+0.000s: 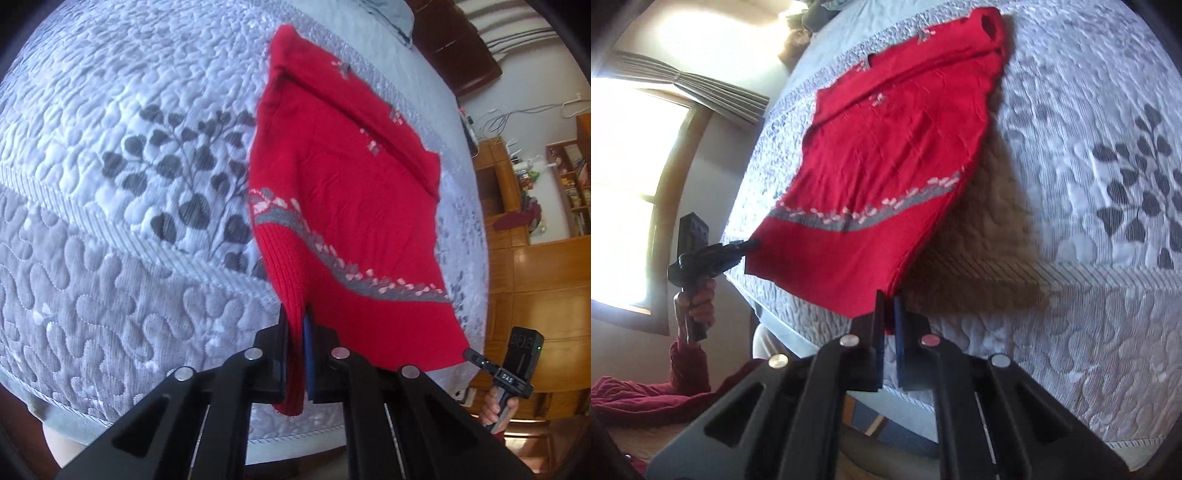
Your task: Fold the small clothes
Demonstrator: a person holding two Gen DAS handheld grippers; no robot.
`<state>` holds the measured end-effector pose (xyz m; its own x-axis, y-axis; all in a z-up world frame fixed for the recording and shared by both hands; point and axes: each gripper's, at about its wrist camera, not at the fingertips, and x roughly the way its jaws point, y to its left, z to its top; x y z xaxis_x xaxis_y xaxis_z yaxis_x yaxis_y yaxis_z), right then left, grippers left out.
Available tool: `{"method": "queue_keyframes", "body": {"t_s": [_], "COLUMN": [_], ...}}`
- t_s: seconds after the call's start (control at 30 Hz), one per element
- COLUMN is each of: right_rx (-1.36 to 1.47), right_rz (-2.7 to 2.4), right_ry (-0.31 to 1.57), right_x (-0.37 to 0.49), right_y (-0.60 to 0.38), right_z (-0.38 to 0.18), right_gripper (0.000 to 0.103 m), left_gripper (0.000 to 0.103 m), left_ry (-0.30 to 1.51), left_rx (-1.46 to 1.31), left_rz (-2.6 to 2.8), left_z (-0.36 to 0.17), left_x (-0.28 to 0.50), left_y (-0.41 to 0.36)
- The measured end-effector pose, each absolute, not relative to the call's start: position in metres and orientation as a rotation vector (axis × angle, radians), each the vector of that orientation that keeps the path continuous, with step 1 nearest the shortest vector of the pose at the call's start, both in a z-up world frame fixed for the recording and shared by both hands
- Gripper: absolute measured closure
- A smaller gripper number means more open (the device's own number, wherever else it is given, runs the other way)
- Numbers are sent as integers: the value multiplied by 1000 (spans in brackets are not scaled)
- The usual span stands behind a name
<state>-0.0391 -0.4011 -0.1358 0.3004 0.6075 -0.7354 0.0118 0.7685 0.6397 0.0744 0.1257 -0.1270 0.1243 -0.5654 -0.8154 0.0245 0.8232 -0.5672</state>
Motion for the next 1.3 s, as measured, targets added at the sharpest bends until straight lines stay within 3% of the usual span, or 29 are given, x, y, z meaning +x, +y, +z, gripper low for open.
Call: {"method": "queue_keyframes", "body": {"t_s": [0.4, 0.77, 0.83, 0.9, 0.93, 1.0, 1.3], "right_rx": [612, 711, 725, 713, 714, 712, 504], "right_rz": [385, 259, 201, 132, 109, 100, 211], "right_ry": [1133, 1193, 1215, 1215, 1203, 1207, 1216], "right_x": [13, 152, 180, 194, 201, 205, 207], "right_y": [-439, -475, -480, -487, -493, -497, -475], "right_z": [-108, -143, -158, -165, -168, -171, -163], "right_gripper": [100, 99, 93, 70, 71, 80, 78], "left_gripper": [96, 94, 92, 90, 89, 86, 83], "left_ry": [1336, 1401, 1393, 1361, 1343, 1302, 1242], "left_rx": [-462, -461, -430, -384, -363, -331, -168], "left_rz": [-440, -359, -280, -221, -183, -127, -286], "left_z": [-106, -157, -168, -171, -170, -165, -150], "left_x": [144, 266, 284, 298, 303, 311, 303], "left_y": [115, 76, 77, 81, 86, 99, 75]}}
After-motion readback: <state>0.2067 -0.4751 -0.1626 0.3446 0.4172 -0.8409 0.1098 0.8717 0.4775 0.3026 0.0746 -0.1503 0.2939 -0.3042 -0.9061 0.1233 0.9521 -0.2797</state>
